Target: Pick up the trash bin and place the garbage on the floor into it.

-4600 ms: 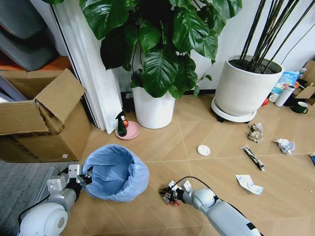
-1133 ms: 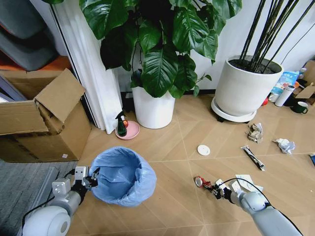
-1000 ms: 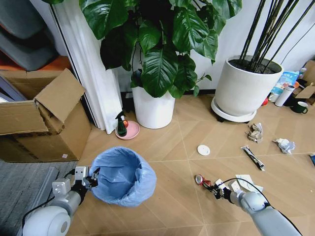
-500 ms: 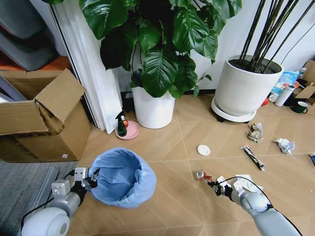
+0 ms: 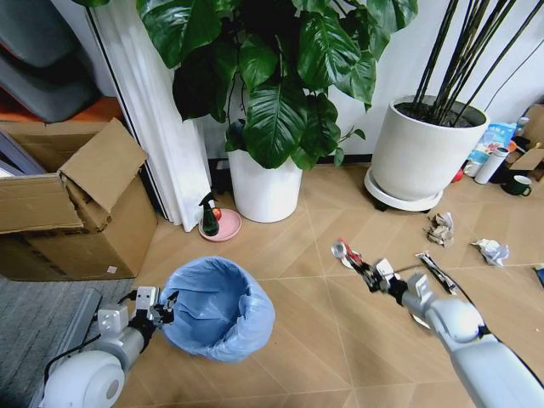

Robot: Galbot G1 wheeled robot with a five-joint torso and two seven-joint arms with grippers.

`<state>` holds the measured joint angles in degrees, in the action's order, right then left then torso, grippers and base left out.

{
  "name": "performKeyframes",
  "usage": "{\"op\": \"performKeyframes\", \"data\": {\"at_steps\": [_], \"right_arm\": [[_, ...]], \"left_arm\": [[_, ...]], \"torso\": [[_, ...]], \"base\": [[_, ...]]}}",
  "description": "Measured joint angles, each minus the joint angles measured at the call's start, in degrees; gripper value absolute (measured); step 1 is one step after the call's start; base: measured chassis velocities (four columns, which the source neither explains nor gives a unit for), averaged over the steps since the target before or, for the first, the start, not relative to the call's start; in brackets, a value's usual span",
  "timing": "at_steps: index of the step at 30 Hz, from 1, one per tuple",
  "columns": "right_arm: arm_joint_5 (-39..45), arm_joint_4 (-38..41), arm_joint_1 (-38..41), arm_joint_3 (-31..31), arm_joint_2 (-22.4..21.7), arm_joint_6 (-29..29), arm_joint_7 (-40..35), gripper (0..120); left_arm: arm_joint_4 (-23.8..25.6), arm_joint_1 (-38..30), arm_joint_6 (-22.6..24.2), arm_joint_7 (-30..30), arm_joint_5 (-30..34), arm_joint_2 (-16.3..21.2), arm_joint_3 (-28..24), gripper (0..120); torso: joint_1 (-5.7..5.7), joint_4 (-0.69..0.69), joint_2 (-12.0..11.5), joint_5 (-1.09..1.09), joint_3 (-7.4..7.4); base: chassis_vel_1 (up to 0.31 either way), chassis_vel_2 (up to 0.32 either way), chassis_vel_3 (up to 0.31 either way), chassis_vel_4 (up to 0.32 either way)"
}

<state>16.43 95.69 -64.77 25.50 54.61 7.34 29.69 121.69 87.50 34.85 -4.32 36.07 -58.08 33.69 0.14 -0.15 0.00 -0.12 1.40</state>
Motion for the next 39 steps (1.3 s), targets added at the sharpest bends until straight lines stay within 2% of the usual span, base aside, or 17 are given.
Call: {"op": "performKeyframes", "data": {"at_steps": [2,5,6,11,12,15,21,25,33,37,39], "right_arm": [[2.08,1.92,1.4,-1.01,-0.8,0.73,-0.26,5],[7.38,5.81,5.7,-5.09,-2.1,2.79,-1.61,5],[7.38,5.81,5.7,-5.09,-2.1,2.79,-1.61,5],[13.23,9.9,13.64,-16.0,-1.7,6.47,-5.64,5],[13.23,9.9,13.64,-16.0,-1.7,6.47,-5.64,5],[14.85,11.35,16.59,-22.35,-1.13,8.14,-7.55,5],[17.32,11.89,19.37,-28.35,-1.02,10.73,-10.57,5],[25.77,13.24,24.0,-35.74,0.01,18.63,-18.78,5],[28.21,14.92,25.23,-39.18,-0.27,22.22,-18.67,5],[26.89,14.99,24.24,-40.03,-0.51,23.17,-18.5,6],[25.81,14.93,23.52,-40.14,-0.5,23.62,-18.49,15]], "left_arm": [[-0.25,-0.75,0.36,-0.65,1.48,1.35,-0.83,0],[-1.48,-3.35,1.29,-2.55,5.19,5.39,-3.7,0],[-1.48,-3.35,1.29,-2.55,5.19,5.39,-3.7,0],[-4.53,-11.41,2.63,-4.13,9.74,10.22,-10.14,0],[-4.53,-11.41,2.63,-4.13,9.74,10.22,-10.14,0],[-6.9,-18.23,3.52,-5.27,11.84,10.45,-15.09,0],[-8.53,-23.28,5.22,-7.19,15.05,10.03,-19.63,0],[-11.01,-27.92,6.55,-7.72,16.18,9.89,-23.99,0],[-11.44,-27.83,7.24,-7.83,15.92,9.82,-23.82,0],[-11.45,-27.47,7.24,-7.78,15.8,9.79,-23.3,0],[-11.27,-27.15,7.24,-7.75,15.76,9.82,-22.92,0]], "torso": [[0.0,0.0,0.0,-0.01,0.0],[0.0,0.0,0.0,-0.01,0.0],[0.0,0.0,0.0,-0.01,0.0],[0.0,0.02,0.0,-0.02,0.01],[0.0,0.02,0.0,-0.02,0.01],[0.0,0.0,0.0,-0.01,0.01],[0.0,-0.02,0.0,-0.01,0.01],[0.0,0.0,0.0,-0.01,0.01],[0.0,0.01,0.0,0.0,0.0],[0.0,-0.01,0.0,0.01,0.0],[0.0,-0.01,0.0,0.01,0.0]], "base": [[0.0,0.0,0.0,0.0],[0.0,0.0,0.0,0.0],[0.0,0.0,0.0,0.0],[0.0,0.0,0.0,0.0],[0.0,0.0,0.0,0.0],[0.0,0.0,0.0,0.0],[0.0,0.0,0.0,0.0],[0.0,0.0,0.0,0.0],[0.0,0.0,0.0,0.0],[0.0,0.0,0.0,0.0],[0.0,0.0,0.0,0.0]]}}
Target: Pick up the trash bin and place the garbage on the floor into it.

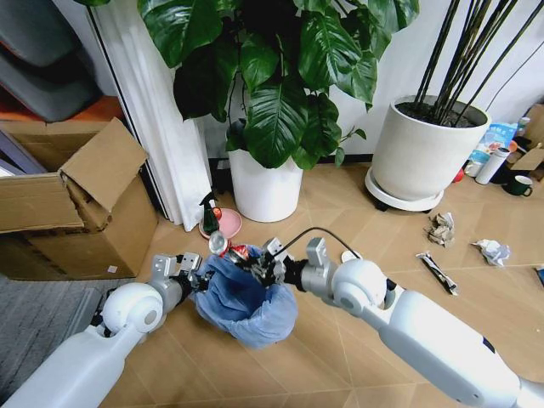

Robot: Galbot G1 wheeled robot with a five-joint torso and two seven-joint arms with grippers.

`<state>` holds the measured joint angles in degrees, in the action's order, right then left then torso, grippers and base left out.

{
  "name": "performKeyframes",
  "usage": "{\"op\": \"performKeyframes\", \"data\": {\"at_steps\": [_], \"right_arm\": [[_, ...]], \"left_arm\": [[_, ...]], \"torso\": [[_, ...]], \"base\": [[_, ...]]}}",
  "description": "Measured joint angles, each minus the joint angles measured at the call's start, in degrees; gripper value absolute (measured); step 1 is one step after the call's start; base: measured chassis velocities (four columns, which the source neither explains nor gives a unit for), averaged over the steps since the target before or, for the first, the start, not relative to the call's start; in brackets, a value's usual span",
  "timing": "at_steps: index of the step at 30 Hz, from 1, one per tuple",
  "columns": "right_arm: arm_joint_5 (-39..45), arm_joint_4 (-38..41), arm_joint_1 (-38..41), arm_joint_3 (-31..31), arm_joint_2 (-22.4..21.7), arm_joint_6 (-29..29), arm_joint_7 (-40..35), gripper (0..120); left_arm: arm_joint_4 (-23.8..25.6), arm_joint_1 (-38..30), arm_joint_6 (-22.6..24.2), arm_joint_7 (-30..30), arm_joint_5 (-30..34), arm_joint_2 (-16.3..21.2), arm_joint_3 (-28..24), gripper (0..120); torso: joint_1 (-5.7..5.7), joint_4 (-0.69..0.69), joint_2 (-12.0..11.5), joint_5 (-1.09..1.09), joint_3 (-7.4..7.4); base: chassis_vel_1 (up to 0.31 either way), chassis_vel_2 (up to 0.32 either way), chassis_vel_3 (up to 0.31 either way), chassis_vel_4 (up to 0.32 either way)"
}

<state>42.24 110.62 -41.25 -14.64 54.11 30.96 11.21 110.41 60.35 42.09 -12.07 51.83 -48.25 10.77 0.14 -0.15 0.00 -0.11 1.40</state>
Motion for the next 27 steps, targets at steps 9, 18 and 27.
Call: {"op": "performKeyframes", "data": {"at_steps": [9,18,27], "right_arm": [[-1.08,-0.19,-0.5,0.14,-0.14,-1.64,0.04,47],[-2.06,-0.76,-3.98,4.36,1.44,-6.99,-8.9,79],[-9.97,-1.98,-17.36,21.44,0.95,-9.61,-12.6,100]], "left_arm": [[0.49,0.37,-0.23,0.07,-0.13,0.18,0.78,0],[1.52,2.96,-0.6,0.23,-1.24,-0.1,4.6,0],[3.03,7.91,-1.31,2.45,-3.97,-1.19,9.92,0]], "torso": [[0.0,0.0,0.0,0.0,0.0],[0.0,0.02,0.0,0.0,0.0],[-0.01,-0.01,0.0,0.0,0.0]], "base": [[0.0,0.0,0.0,0.0],[0.0,0.0,0.0,0.0],[0.0,0.0,0.0,0.0]]}}
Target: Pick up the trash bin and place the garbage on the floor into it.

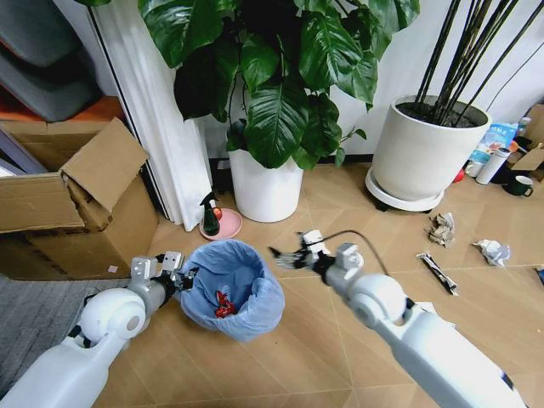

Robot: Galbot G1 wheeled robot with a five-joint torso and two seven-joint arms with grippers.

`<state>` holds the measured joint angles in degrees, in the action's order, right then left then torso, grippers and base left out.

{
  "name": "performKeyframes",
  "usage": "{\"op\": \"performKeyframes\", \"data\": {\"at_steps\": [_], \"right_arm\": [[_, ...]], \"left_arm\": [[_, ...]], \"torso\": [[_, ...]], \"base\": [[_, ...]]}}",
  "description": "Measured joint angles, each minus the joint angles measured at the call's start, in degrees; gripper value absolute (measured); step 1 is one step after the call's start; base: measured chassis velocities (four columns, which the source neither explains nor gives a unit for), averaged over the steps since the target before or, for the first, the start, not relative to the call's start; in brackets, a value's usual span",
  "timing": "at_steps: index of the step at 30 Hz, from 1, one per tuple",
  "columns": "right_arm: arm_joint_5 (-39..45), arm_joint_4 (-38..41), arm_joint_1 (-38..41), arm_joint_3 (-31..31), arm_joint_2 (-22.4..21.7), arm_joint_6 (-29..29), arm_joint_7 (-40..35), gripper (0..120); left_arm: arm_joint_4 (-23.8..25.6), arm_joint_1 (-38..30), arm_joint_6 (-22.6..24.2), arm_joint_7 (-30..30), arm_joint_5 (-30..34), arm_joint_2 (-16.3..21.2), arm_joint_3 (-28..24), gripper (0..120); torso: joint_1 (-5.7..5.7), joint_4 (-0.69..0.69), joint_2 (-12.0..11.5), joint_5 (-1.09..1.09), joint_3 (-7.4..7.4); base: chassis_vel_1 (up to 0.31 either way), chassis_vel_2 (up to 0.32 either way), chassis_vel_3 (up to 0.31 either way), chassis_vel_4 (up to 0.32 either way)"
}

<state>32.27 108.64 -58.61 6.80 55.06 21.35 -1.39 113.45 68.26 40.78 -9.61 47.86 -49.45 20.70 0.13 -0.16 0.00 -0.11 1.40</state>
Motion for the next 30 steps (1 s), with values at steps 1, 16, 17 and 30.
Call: {"op": "performKeyframes", "data": {"at_steps": [1,16,17,30], "right_arm": [[0.0,0.0,0.0,0.0,0.0,0.0,0.0,100],[-4.26,-1.58,-9.58,13.78,0.2,-2.67,4.5,100],[-4.29,-1.68,-9.7,13.9,0.25,-2.75,4.62,100],[-4.44,-2.37,-9.33,12.78,0.77,-3.08,4.92,100]], "left_arm": [[0.0,0.0,0.0,0.0,0.0,0.0,0.0,0],[2.97,5.56,-0.55,2.45,-2.54,0.12,3.14,0],[3.14,5.79,-0.57,2.5,-2.59,0.12,3.16,0],[4.13,6.95,-0.74,3.0,-2.77,0.14,3.46,0]], "torso": [[0.0,0.0,0.0,0.0,0.0],[-0.01,0.03,0.0,0.0,0.0],[0.0,0.02,0.0,-0.01,0.0],[0.0,0.02,0.0,-0.03,0.0]], "base": [[0.0,0.0,0.0,0.0],[-0.029,-0.032,0.035,0.041],[-0.158,-0.122,0.16,0.164],[-0.178,-0.176,0.177,0.168]]}}
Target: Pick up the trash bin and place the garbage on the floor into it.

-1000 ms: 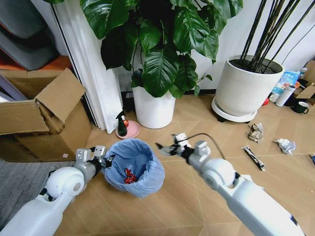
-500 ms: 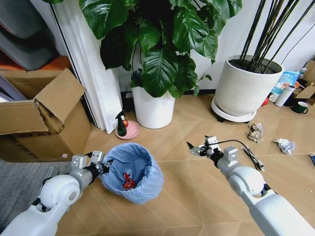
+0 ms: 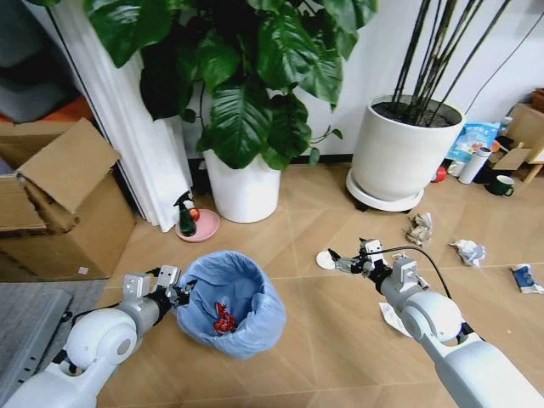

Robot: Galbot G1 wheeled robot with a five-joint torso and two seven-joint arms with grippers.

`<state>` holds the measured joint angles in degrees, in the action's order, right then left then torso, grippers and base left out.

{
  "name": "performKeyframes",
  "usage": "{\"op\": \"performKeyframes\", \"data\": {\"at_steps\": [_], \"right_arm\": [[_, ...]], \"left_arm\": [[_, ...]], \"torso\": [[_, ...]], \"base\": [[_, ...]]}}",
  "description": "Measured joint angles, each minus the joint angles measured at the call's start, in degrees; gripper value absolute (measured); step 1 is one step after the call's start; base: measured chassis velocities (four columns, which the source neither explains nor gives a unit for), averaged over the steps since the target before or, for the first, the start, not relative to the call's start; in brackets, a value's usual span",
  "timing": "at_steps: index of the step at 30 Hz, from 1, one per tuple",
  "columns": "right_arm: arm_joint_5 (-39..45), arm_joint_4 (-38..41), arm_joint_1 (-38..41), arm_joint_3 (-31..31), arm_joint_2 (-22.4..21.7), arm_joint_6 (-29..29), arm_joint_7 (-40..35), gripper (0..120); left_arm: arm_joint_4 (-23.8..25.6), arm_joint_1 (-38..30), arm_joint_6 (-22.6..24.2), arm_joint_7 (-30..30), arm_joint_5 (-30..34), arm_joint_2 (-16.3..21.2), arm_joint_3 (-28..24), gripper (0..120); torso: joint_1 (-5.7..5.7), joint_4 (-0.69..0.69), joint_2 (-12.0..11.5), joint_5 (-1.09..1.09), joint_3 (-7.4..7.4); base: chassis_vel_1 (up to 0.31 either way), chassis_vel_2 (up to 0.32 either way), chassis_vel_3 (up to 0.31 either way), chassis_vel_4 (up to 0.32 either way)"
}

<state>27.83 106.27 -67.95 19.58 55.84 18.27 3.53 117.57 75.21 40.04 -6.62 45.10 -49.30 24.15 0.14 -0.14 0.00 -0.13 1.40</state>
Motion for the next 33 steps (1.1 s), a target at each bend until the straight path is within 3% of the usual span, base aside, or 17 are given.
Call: {"op": "performKeyframes", "data": {"at_steps": [15,22,33], "right_arm": [[0.0,-0.81,-0.22,-1.25,1.11,-1.37,-0.67,100],[-0.01,-0.86,-0.71,-1.25,1.39,-1.55,-0.67,100],[-0.64,-0.07,-2.47,-1.37,1.44,-1.45,-0.91,100]], "left_arm": [[0.51,0.93,-0.69,1.56,-0.83,-0.21,0.13,0],[1.12,1.92,-0.79,2.04,-1.12,-0.09,0.6,0],[1.33,2.46,-1.13,2.83,-1.61,-0.01,0.94,0]], "torso": [[0.0,0.01,0.0,0.02,0.0],[0.0,0.0,0.0,0.0,-0.01],[0.01,0.0,0.0,0.01,0.01]], "base": [[-0.101,-0.098,0.107,0.093],[-0.04,0.1,0.047,-0.099],[-0.214,0.203,0.209,-0.205]]}}
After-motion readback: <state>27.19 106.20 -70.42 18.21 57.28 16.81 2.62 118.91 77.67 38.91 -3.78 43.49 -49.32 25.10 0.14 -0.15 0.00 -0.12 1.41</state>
